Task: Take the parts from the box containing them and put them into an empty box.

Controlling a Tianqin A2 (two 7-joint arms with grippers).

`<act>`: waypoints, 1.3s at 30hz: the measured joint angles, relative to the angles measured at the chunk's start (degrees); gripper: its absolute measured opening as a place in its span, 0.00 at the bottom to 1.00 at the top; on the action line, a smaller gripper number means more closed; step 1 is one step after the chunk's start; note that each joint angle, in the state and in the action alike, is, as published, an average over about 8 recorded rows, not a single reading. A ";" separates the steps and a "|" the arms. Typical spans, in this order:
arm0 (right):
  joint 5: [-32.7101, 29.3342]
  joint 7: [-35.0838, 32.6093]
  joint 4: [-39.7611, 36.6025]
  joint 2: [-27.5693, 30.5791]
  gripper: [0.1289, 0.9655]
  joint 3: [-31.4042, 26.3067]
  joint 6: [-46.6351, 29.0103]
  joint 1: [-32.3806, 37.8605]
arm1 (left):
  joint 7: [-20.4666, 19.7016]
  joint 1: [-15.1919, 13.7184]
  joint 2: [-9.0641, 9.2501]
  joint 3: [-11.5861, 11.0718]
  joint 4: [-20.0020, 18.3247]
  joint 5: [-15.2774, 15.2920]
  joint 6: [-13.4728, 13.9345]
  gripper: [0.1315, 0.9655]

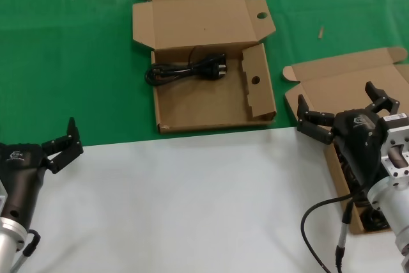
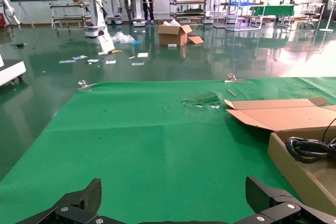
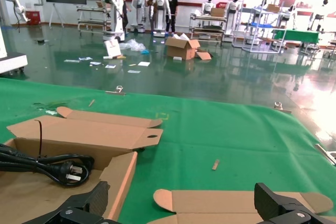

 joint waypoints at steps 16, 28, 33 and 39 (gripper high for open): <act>0.00 0.00 0.00 0.00 1.00 0.00 0.00 0.00 | 0.00 0.00 0.00 0.00 0.00 0.00 0.00 1.00; 0.00 0.00 0.00 0.00 1.00 0.00 0.00 0.00 | 0.00 0.00 0.00 0.00 0.00 0.00 0.00 1.00; 0.00 0.00 0.00 0.00 1.00 0.00 0.00 0.00 | 0.00 0.00 0.00 0.00 0.00 0.00 0.00 1.00; 0.00 0.00 0.00 0.00 1.00 0.00 0.00 0.00 | 0.00 0.00 0.00 0.00 0.00 0.00 0.00 1.00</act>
